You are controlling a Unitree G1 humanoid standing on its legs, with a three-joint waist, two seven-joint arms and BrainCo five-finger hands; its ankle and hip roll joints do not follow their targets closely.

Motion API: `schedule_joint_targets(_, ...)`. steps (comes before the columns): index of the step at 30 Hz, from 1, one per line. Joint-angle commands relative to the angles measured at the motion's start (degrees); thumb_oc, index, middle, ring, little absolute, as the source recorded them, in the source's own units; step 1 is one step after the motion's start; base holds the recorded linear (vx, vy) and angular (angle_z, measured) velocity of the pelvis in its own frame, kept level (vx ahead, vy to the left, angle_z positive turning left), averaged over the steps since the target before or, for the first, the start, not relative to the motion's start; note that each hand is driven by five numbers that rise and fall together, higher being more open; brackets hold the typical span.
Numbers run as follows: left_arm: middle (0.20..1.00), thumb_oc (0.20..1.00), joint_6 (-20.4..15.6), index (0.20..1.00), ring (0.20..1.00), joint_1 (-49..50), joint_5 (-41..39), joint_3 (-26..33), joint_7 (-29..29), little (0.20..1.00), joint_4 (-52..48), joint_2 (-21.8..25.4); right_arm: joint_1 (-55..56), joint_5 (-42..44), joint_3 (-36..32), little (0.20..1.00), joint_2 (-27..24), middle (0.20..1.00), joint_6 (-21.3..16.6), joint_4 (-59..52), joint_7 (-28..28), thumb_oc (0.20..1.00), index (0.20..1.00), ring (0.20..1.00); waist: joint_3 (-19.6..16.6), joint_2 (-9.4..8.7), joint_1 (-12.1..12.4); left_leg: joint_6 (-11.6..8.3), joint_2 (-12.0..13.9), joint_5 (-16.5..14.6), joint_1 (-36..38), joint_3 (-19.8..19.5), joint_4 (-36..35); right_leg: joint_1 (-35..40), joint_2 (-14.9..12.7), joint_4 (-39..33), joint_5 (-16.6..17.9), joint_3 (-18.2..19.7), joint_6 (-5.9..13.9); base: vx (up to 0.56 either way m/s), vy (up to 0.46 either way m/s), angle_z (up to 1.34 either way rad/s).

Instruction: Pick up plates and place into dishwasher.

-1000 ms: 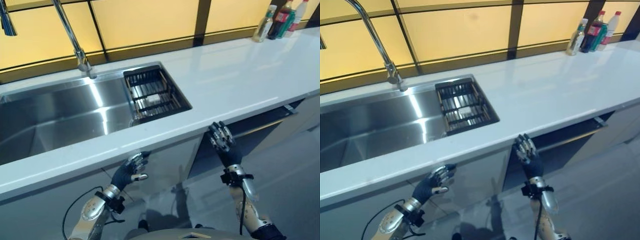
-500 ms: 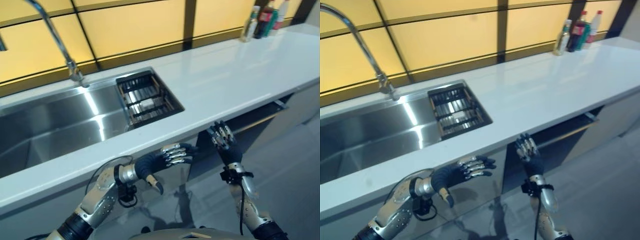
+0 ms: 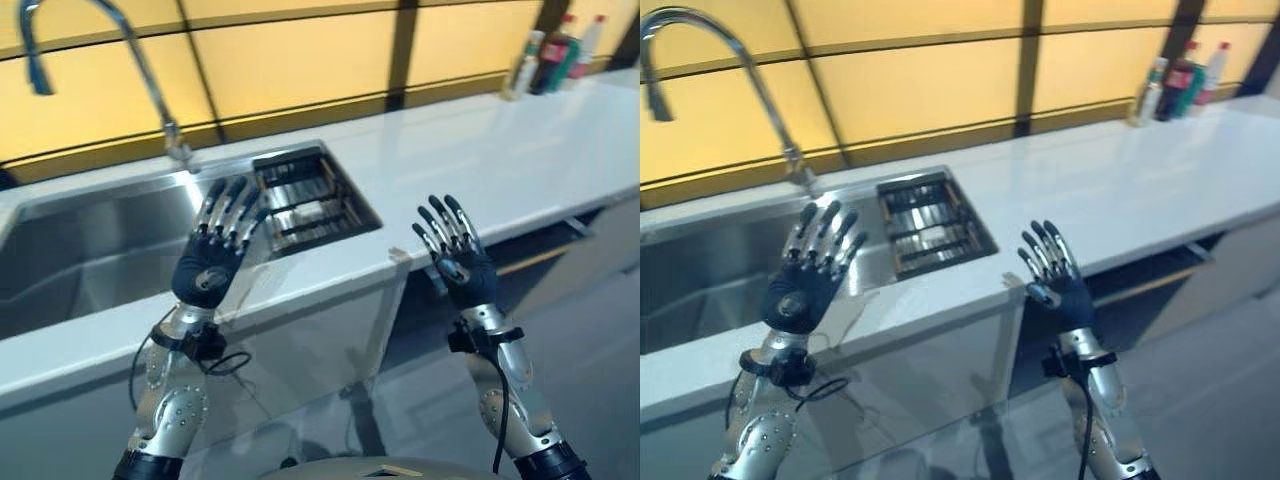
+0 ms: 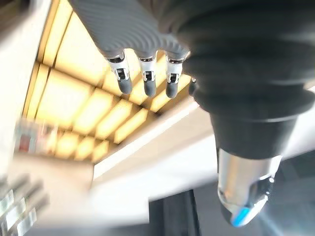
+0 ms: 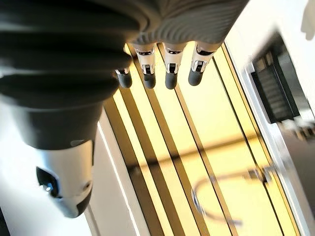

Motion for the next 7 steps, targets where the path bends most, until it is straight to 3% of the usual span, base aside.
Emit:
schedule_joint_targets(1, 1.000, 1.000, -4.47, 1.000, 1.000, -1.19, 7.24, 2.51, 6.12, 1.000, -2.27, 2.29, -5.16, -1.06, 0.18, 1.000, 1.06, 1.000, -1.70, -2.01, 1.49, 1.000, 1.000, 1.000, 1.22, -2.50, 2.15, 1.07, -1.72, -5.97, -2.81, -2.21, 4.34, -1.95, -2.00, 4.34, -2.95, -1.15, 1.04, -0.04, -0.023, 0.57)
schedule_joint_targets(7, 1.000, 1.000, -3.94, 1.000, 1.000, -0.26, 7.06, 2.50, 5.97, 1.000, -1.09, 1.87, -5.41, -1.26, 1.97, 1.000, 3.66, 1.000, -4.10, 0.99, -1.02, 1.000, 1.000, 1.000, 1.88, -3.00, 5.36, 0.75, -2.00, -5.20, -4.49, -5.76, 4.18, -1.05, -2.61, 4.62, -3.50, -4.25, 0.93, -0.02, -0.023, 0.50)
